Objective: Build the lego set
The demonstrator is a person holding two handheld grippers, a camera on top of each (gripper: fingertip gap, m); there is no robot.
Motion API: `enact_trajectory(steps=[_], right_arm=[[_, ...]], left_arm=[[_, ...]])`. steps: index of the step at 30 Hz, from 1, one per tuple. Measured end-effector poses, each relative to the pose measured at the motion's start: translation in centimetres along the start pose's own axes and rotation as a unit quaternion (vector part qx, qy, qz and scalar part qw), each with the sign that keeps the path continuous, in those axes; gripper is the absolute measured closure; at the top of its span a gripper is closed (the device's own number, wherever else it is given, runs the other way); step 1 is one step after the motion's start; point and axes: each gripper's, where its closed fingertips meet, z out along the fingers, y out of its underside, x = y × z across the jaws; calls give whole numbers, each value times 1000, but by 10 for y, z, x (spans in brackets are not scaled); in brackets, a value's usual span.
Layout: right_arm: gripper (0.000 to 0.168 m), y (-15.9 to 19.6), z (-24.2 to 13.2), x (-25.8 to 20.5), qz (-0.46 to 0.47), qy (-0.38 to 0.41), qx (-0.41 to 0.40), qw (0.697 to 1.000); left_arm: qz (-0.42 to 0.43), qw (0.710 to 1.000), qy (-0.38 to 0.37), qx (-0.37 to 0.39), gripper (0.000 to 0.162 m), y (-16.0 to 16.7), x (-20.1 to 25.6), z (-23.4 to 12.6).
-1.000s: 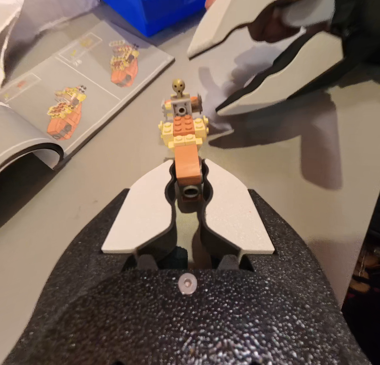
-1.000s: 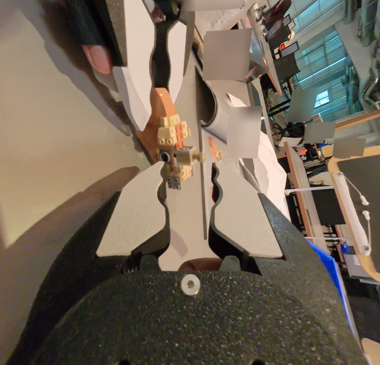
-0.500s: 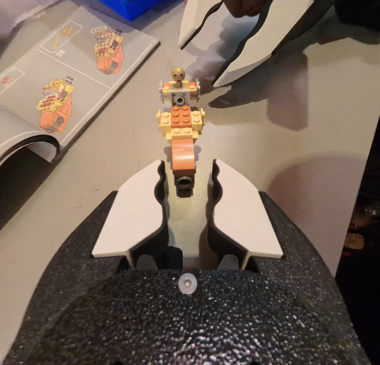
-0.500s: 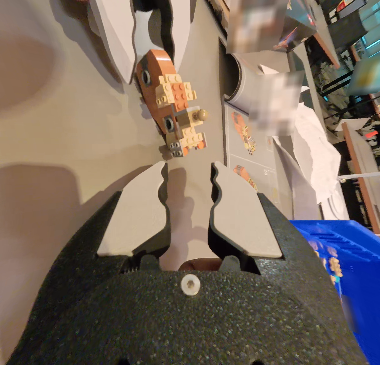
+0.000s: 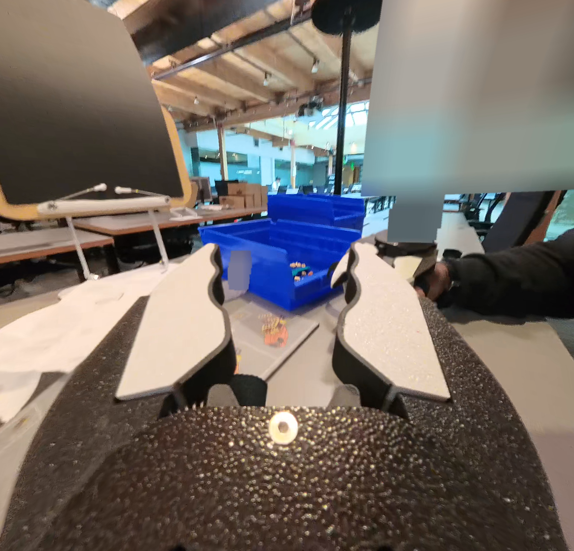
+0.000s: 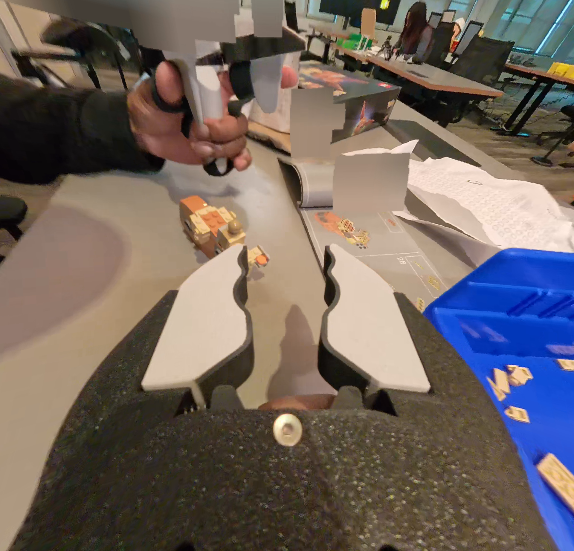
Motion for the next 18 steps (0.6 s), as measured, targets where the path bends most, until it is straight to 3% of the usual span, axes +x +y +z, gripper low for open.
enact_trajectory(steps=[4, 9, 14, 18], right_arm=[[112, -12, 1, 1, 29, -7, 47, 998], [110, -51, 5, 15, 44, 5, 136, 990], [110, -107, 24, 50, 171, -24, 265, 949], [117, -123, 50, 52, 233, -80, 290, 925]], left_arm=[[2, 998, 24, 53, 87, -22, 3, 15], [-43, 994, 21, 101, 92, -47, -10, 50], [-144, 976, 10, 160, 92, -60, -37, 100], [-240, 946, -25, 219, 97, -57, -65, 110]])
